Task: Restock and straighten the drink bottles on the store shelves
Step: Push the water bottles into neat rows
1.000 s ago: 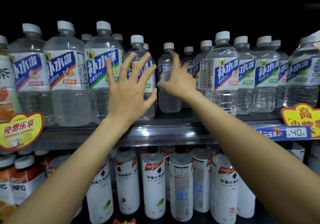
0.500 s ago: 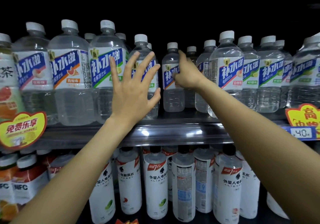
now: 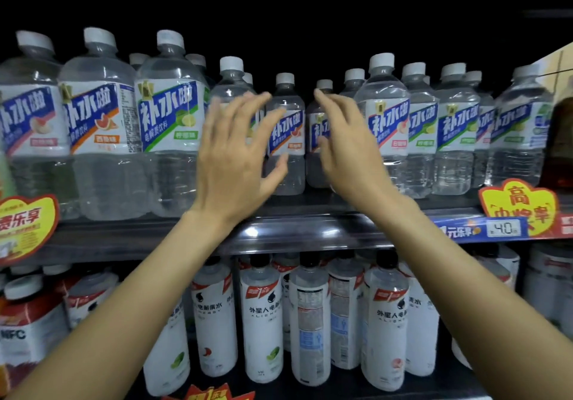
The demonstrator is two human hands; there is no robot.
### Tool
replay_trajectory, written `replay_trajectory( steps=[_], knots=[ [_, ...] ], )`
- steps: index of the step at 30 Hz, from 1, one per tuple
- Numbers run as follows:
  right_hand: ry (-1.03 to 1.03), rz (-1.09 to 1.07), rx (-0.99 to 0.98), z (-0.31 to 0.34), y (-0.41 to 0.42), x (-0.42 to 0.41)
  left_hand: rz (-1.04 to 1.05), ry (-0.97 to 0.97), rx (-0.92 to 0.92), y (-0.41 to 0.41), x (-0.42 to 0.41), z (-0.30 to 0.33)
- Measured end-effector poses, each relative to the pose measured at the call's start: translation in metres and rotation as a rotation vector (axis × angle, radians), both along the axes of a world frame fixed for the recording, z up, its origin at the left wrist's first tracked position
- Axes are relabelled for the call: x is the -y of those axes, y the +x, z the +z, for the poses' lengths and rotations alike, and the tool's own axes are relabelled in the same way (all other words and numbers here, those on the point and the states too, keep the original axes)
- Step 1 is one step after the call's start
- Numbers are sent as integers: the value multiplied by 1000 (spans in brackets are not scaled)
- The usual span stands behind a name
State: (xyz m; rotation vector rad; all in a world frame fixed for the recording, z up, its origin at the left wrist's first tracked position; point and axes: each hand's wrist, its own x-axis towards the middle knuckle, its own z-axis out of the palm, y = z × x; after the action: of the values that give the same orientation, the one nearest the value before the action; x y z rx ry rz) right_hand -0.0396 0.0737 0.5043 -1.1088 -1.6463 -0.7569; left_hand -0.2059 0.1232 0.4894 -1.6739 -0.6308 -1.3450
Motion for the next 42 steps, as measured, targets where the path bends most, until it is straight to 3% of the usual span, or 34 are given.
replay_trajectory(
  steps=[2, 4, 7, 10, 16, 21, 26, 30, 39, 42],
  knots=[
    [191, -60, -37, -14, 25, 19, -216, -155, 3, 26, 18, 0],
    [233, -157, -144, -23, 50, 30, -422, -470, 25, 56, 31, 2],
    [-23, -64, -376, -26, 71, 34, -634, -826, 35, 93, 30, 5],
    [-234, 106, -476, -23, 74, 35, -750, -937, 45, 114, 23, 5],
    [-261, 248, -481, -19, 60, 34, -650, -815, 56, 97, 18, 2],
    [-311, 304, -433, -13, 30, 18, 27, -290, -32, 47, 18, 8],
    [-315, 375, -415, -15, 8, 3, 204, -186, -118, 15, 12, 6],
    [-288, 359, -409, -19, -5, -9, 222, -235, -88, 2, 5, 0],
    [-327, 396, -356, -16, -10, -15, -6, -283, 11, 3, 7, 5],
    [-238, 283, -274, -10, 12, -9, 33, -248, -18, 18, 6, 12]
  ],
)
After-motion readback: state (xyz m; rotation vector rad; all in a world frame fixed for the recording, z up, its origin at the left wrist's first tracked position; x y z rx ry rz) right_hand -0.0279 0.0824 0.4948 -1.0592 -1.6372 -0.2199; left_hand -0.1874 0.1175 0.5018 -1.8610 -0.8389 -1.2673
